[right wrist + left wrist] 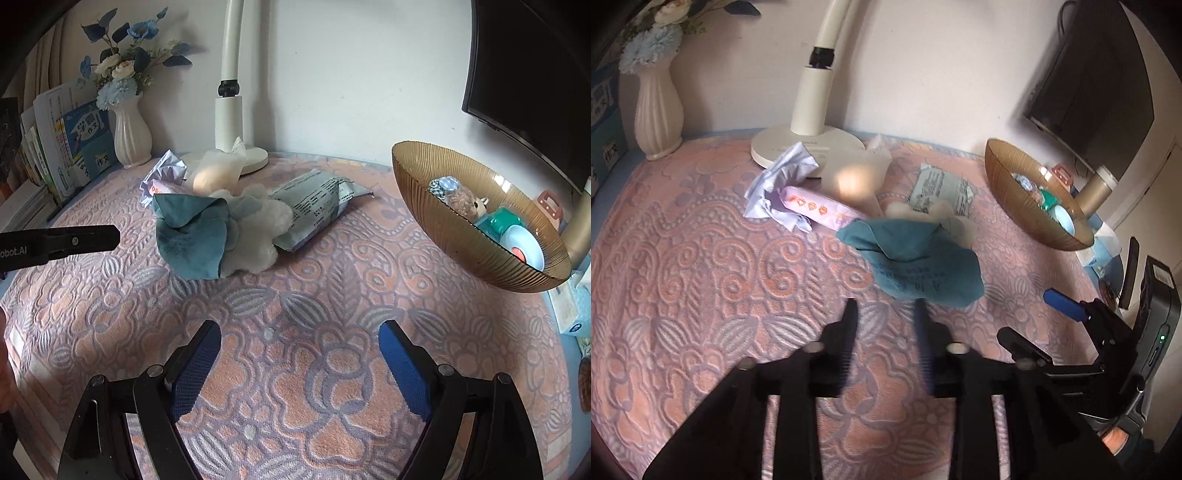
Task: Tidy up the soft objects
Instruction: 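Move both tools back over the remaining pile, then grasp the teal cloth with the left gripper while the right grasps the white plush toy, then carry the teal cloth and white plush toward the amber bowl, then open both grippers over the amber bowl to drop cloth and plush, then move both tools back over the remaining items on the bed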
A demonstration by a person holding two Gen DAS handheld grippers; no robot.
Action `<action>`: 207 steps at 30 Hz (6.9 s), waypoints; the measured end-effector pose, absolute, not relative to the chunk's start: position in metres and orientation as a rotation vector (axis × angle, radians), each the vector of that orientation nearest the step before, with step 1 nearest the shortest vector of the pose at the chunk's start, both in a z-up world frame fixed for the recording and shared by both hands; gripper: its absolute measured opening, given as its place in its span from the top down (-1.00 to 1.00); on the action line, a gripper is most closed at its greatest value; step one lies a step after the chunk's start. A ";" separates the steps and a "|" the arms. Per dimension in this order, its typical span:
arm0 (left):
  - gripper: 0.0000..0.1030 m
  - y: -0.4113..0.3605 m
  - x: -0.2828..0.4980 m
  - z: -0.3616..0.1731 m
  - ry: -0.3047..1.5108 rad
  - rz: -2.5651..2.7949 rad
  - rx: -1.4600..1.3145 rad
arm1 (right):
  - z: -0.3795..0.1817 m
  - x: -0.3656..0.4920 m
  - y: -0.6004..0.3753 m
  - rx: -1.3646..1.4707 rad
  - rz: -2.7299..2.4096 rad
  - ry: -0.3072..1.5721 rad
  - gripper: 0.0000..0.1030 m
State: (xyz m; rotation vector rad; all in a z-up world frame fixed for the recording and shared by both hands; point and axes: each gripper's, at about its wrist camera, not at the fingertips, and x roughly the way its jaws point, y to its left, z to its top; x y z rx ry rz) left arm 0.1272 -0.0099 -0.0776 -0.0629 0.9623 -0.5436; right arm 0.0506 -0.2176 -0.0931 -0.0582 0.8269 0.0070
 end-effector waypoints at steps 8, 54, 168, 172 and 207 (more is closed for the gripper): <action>-0.99 -0.081 0.124 -0.090 0.876 -0.460 0.297 | -0.080 0.032 -0.234 -0.032 -0.024 0.868 -0.67; 0.73 -0.020 0.184 -0.108 1.018 -0.522 -0.152 | -0.091 0.151 -0.161 -0.555 0.485 0.862 -0.64; -0.84 -0.053 0.097 0.109 0.582 -0.635 0.013 | 0.038 0.093 -0.400 0.123 -0.127 0.985 -0.62; -0.99 -0.013 0.091 0.116 0.554 -0.547 -0.003 | 0.046 0.084 -0.354 0.165 -0.016 0.944 -0.65; -0.94 0.059 0.133 -0.095 0.930 -0.287 -0.142 | -0.109 0.073 -0.245 0.244 0.105 0.932 -0.79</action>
